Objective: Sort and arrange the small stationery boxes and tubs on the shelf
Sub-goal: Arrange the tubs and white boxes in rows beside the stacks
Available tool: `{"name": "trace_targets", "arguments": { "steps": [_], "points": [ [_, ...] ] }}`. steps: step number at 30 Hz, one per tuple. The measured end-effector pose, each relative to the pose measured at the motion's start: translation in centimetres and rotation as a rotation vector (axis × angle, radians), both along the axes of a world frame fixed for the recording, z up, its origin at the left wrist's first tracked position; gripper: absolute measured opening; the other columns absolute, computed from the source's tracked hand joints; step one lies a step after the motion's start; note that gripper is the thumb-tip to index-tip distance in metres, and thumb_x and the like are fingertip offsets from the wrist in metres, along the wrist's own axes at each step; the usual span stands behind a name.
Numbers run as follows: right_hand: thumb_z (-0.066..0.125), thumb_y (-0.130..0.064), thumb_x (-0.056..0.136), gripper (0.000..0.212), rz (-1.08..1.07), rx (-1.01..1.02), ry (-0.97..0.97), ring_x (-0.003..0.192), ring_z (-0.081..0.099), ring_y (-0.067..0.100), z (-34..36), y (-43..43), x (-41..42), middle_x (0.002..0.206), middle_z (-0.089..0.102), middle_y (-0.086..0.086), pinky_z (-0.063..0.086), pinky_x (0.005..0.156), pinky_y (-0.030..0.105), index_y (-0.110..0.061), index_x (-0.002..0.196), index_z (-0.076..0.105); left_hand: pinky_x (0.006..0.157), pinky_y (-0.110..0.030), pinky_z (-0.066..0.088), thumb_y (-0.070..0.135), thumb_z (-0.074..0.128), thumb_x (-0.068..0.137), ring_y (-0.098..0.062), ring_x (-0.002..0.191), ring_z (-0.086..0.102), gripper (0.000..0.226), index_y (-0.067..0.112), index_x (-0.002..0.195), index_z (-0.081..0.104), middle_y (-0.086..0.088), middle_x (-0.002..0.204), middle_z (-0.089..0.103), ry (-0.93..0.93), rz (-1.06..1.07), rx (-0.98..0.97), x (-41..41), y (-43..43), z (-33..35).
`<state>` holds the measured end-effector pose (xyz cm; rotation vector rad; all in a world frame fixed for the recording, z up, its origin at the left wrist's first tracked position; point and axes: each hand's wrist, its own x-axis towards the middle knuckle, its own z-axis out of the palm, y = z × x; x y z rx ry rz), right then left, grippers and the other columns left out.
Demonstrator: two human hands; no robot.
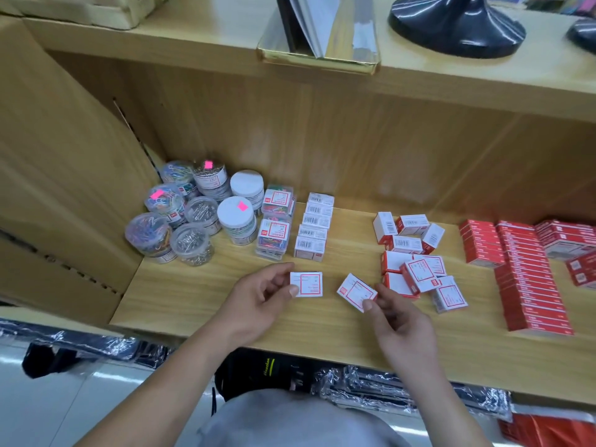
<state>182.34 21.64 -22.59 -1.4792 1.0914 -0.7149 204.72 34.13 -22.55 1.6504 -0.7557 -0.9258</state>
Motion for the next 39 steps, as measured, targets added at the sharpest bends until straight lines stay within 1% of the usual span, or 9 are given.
{"name": "trace_targets", "arguments": {
  "steps": [6, 14, 17, 20, 25, 28, 32, 36, 39],
  "points": [
    [0.073, -0.017, 0.089, 0.035, 0.014, -0.035, 0.04, 0.087, 0.067, 0.004, 0.0, 0.2, -0.1, 0.096, 0.075, -0.006, 0.05, 0.081, 0.013, -0.026, 0.122, 0.066, 0.091, -0.026, 0.054, 0.016, 0.073, 0.093, -0.029, 0.103, 0.067, 0.037, 0.03, 0.127, 0.066, -0.004, 0.107, 0.074, 0.037, -0.015, -0.005, 0.3, -0.1, -0.3],
    [0.075, -0.012, 0.088, 0.036, 0.019, -0.041, 0.033, 0.077, 0.064, 0.002, 0.2, 0.3, -0.1, 0.088, 0.073, -0.003, 0.049, 0.075, 0.011, -0.022, 0.122, 0.068, 0.094, -0.045, 0.054, 0.027, 0.077, 0.081, -0.038, 0.099, 0.066, 0.039, 0.03, 0.119, 0.069, -0.01, 0.104, 0.074, 0.057, -0.042, -0.06, 0.4, -0.1, -0.7],
    [0.071, -0.005, 0.09, 0.039, 0.039, -0.126, 0.059, 0.077, 0.061, 0.001, 0.8, 0.3, 0.4, 0.091, 0.068, 0.003, 0.048, 0.074, 0.012, -0.016, 0.127, 0.066, 0.083, -0.035, 0.052, 0.023, 0.076, 0.08, -0.02, 0.084, 0.063, 0.032, 0.036, 0.108, 0.073, -0.006, 0.097, 0.075, 0.064, -0.047, -0.07, 0.2, -0.2, -0.2],
    [0.068, -0.001, 0.09, 0.046, 0.131, -0.355, 0.123, 0.083, 0.058, 0.006, 1.9, -0.2, 1.1, 0.096, 0.055, 0.002, 0.051, 0.074, 0.017, -0.022, 0.13, 0.063, 0.08, -0.024, 0.048, 0.026, 0.07, 0.081, -0.005, 0.079, 0.058, 0.032, 0.034, 0.112, 0.074, 0.014, 0.091, 0.069, 0.044, -0.042, -0.076, -0.2, -0.5, 0.4],
    [0.073, -0.018, 0.088, 0.046, 0.333, -0.71, 0.461, 0.088, 0.059, 0.013, 5.1, -1.8, 2.8, 0.101, 0.051, -0.015, 0.053, 0.071, 0.035, -0.03, 0.131, 0.062, 0.072, -0.018, 0.047, 0.009, 0.074, 0.09, -0.002, 0.071, 0.055, 0.04, 0.031, 0.123, 0.068, 0.025, 0.092, 0.058, -0.207, -0.147, -0.092, 0.1, -0.3, 2.1],
    [0.077, -0.034, 0.084, 0.035, 0.413, -0.823, 0.612, 0.097, 0.063, 0.014, 6.3, -1.8, 4.3, 0.106, 0.062, -0.015, 0.048, 0.072, 0.03, -0.035, 0.116, 0.06, 0.064, -0.024, 0.048, 0.011, 0.078, 0.08, -0.004, 0.065, 0.055, 0.031, 0.03, 0.101, 0.067, 0.017, 0.084, 0.061, -0.509, -0.27, -0.056, 0.8, -0.2, 4.1],
    [0.081, -0.041, 0.08, 0.036, 0.401, -0.57, 0.555, 0.1, 0.061, 0.013, 4.8, -1.8, 5.4, 0.103, 0.066, -0.011, 0.047, 0.08, 0.03, -0.037, 0.11, 0.062, 0.073, -0.024, 0.045, 0.022, 0.075, 0.081, 0.0, 0.083, 0.051, 0.021, 0.033, 0.099, 0.072, 0.016, 0.094, 0.061, -0.841, -0.399, -0.152, 0.0, -0.7, 4.8],
    [0.086, -0.02, 0.076, 0.048, 0.33, -0.609, 0.438, 0.105, 0.064, 0.015, 2.8, -1.1, 3.8, 0.112, 0.065, -0.009, 0.05, 0.089, 0.027, -0.02, 0.121, 0.069, 0.088, -0.029, 0.048, 0.02, 0.08, 0.08, -0.01, 0.102, 0.052, 0.056, 0.033, 0.132, 0.063, 0.02, 0.118, 0.066, -0.833, -0.34, -0.18, -1.1, -0.3, 3.2],
    [0.084, -0.01, 0.076, 0.045, 0.227, -0.66, 0.404, 0.093, 0.065, 0.02, 1.9, 0.0, 2.8, 0.105, 0.061, -0.005, 0.054, 0.084, 0.035, -0.011, 0.119, 0.071, 0.095, -0.031, 0.047, 0.021, 0.083, 0.079, -0.014, 0.108, 0.053, 0.06, 0.026, 0.135, 0.062, 0.014, 0.126, 0.059, -0.858, -0.237, -0.174, -0.5, 1.0, 2.3]
  ]
}}
